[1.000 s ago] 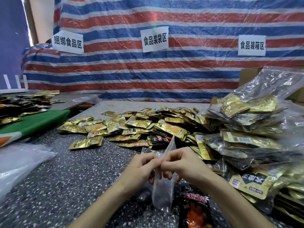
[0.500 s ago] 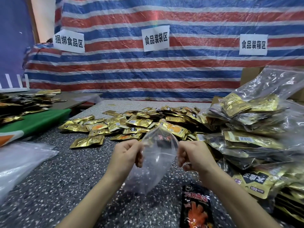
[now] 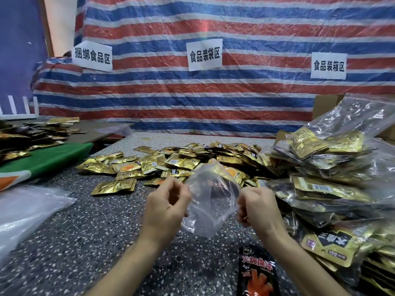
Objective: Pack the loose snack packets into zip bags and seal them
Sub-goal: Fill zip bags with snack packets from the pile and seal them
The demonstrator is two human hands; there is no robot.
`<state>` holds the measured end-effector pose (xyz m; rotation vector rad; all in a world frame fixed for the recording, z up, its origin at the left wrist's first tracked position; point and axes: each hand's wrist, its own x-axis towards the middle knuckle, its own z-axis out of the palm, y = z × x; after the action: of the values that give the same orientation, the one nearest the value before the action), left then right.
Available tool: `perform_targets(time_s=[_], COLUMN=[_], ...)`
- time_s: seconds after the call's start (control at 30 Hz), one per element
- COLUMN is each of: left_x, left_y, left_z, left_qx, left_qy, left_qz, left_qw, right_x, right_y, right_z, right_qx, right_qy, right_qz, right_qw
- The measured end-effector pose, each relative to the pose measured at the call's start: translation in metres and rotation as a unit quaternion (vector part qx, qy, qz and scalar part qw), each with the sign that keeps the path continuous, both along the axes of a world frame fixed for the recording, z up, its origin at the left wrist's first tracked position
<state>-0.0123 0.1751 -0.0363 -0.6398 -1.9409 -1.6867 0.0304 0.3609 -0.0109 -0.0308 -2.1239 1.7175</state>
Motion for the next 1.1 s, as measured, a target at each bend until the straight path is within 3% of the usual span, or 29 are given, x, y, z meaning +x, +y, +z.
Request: perform_targets(time_s=[0.1,0.23,0.3,0.37,0.5,0.8,0.97,1.1], left_x=[0.007,0.005,0.006,0.006,0.002,-0.006,-0.008,-0.005], left_y=[0.006,0.008,0.008,0.006,0.002,0.002,0.001,0.004], left_z=[-0.001,-0.004,0.000,0.004,0.002,-0.005,-0.007,-0.005], left_qx=[-0.030,-0.090,-0.049,-0.010,0.003,0.024,0.038,0.034], left_qy=[0.007,0.027,0.012,0.002,0.005,0.022,0.005,0.003], left_qz=[-0.056,-0.013,0.008,0.017,0.041,0.061,0.058,0.045], left_qw=[0.998,0.995,0.999,1.000,0.999,0.998,0.998,0.998], right_x=[0.001,0.002,-0.009,-0.029,-0.078,-0.142,-0.136,-0.118], right_y=[-0.003,-0.008,-0.004,0.004,0.023,0.029,0.035,0.046], right_z=[-0.002,0.000,0.000,-0.003,-0.013,-0.034,-0.026,-0.017], right_qx=[0.006,0.000,-0.007,0.084,0.341,0.544,0.542,0.507], right_qy=[0.003,0.037,0.058,0.069,0.000,-0.124,-0.094,-0.065], right_qz=[0.046,0.095,0.036,-0.078,-0.160,-0.230,-0.233,-0.200], right_qw=[0.999,0.995,0.998,0.991,0.926,0.798,0.802,0.836])
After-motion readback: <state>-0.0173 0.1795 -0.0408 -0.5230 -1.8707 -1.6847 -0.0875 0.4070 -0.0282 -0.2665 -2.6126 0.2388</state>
